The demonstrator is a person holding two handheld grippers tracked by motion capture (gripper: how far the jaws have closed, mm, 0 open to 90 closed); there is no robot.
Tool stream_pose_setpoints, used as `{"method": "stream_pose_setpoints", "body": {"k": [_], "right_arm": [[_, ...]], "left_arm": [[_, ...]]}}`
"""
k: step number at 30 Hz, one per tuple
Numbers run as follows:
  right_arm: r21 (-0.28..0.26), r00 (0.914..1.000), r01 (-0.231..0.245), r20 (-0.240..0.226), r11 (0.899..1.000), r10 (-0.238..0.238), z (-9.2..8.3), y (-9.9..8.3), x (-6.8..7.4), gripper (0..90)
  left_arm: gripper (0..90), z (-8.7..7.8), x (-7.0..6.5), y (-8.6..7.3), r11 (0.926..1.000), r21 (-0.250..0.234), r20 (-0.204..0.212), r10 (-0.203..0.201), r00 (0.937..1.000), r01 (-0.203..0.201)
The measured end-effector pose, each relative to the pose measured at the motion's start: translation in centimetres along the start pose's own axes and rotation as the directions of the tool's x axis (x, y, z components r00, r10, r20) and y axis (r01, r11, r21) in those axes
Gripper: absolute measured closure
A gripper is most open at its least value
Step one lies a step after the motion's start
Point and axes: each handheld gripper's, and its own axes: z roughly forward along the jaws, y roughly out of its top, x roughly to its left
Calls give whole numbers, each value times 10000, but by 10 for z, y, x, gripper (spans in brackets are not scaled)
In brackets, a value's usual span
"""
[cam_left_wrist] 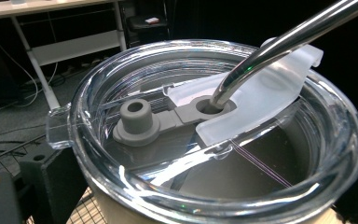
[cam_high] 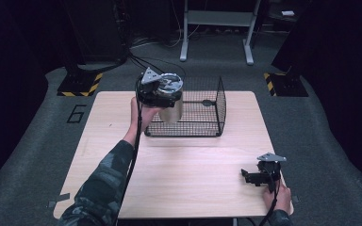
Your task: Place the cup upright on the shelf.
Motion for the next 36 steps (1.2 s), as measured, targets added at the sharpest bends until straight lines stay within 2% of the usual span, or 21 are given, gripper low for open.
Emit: {"method": "stream_pose_setpoints", "body": {"k": [19, 24, 26, 36], "right_arm": [[-13, 10000, -71, -6, 10000, 71, 0, 0, 0, 0], [7, 10000, -64, -29, 10000, 64, 0, 0, 0, 0], [8, 10000, -65, -28, 10000, 66, 0, 0, 0, 0], [2, 10000, -47, -30, 10000, 47, 0, 0, 0, 0]], "left_arm": [[40, 21, 5, 15, 9999, -40, -346, -118, 9993, 117], [40, 28, 5, 16, 9999, 53, -392, -95, 9992, 97], [40, 31, 6, 15, 9999, 136, -404, 38, 9992, -33], [40, 45, 7, 9, 9990, 442, -527, 12, 9986, 11]]}}
